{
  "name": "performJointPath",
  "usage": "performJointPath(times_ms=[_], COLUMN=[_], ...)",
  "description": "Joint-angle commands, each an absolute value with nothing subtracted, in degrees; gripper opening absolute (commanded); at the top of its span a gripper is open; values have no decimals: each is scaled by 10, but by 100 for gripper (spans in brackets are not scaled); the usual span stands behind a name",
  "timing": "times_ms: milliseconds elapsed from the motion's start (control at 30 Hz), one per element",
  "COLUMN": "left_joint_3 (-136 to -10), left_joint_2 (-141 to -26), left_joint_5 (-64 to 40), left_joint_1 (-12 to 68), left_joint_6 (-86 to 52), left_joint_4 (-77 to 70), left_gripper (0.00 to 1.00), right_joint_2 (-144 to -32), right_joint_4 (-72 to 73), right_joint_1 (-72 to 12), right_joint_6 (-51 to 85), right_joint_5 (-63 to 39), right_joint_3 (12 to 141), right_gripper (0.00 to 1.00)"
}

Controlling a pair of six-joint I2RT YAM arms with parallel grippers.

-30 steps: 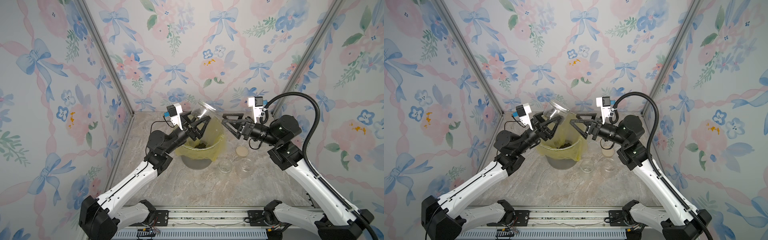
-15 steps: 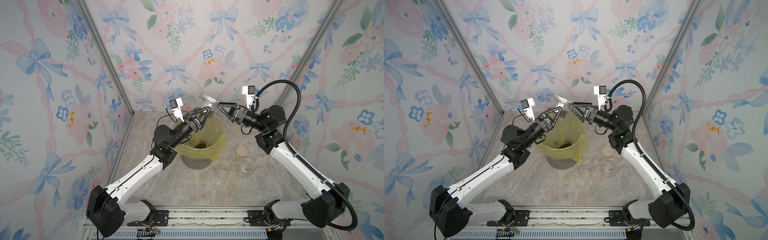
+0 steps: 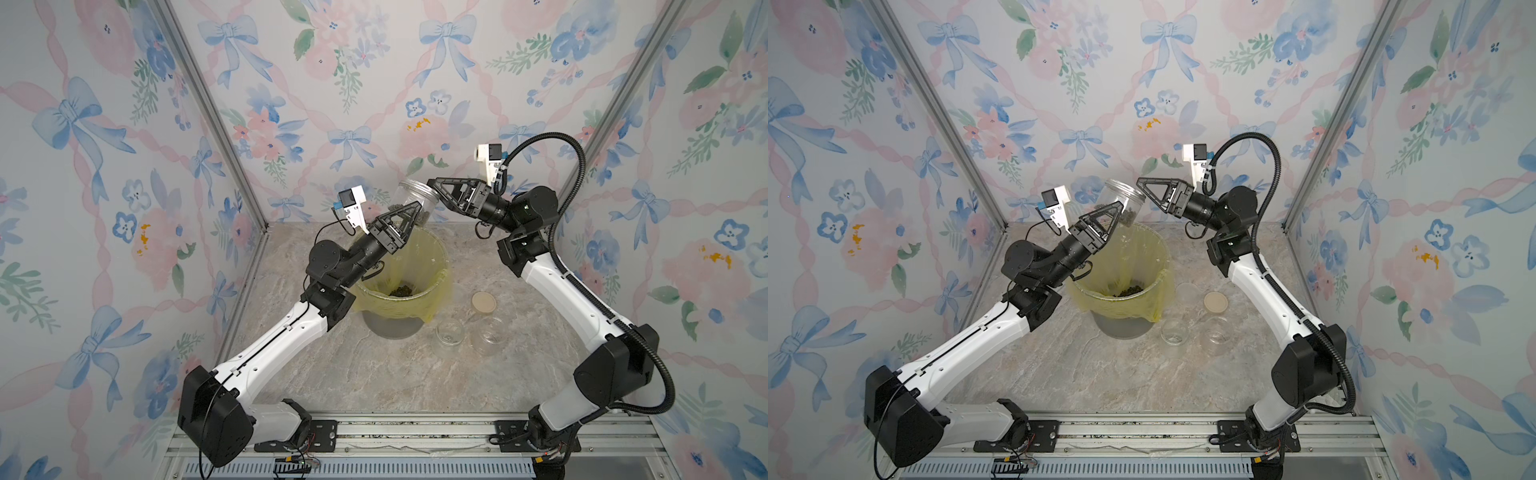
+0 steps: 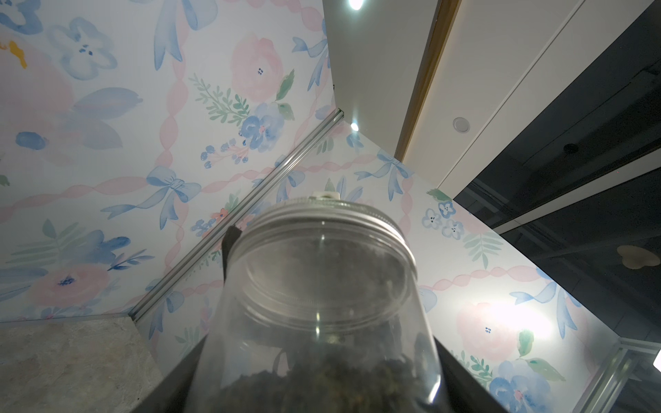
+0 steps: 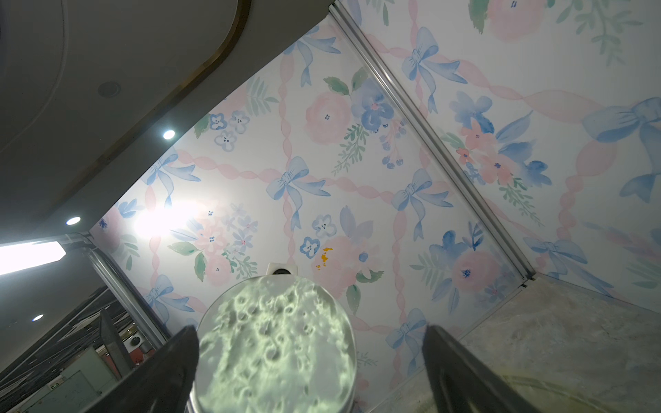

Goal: Empty moldy tea leaves from jars
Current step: Unscrew the lid from the jar.

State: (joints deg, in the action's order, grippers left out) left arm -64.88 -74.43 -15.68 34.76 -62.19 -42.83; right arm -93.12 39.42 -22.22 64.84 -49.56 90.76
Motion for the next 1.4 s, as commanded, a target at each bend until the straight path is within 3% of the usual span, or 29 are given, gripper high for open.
performJointPath(times_ms=[0, 633, 1367], left_joint_3=[-668, -674, -681], left_joint_2=[-748, -761, -757], left_joint_5=[-167, -179, -197], left_joint_1=[335, 315, 312], left_joint_6=[-615, -623, -607], left_joint_4=[-423, -423, -425], left_gripper=[49, 47, 46], right_joint_2=[-936, -990, -1008], right_joint_4=[371, 249, 339], right_joint_1=[-227, -251, -250], right_joint_6=[643, 578, 657], right_joint_5=[-524, -541, -563], right_joint_3=[952, 1034, 1031], right_gripper=[98, 97, 100])
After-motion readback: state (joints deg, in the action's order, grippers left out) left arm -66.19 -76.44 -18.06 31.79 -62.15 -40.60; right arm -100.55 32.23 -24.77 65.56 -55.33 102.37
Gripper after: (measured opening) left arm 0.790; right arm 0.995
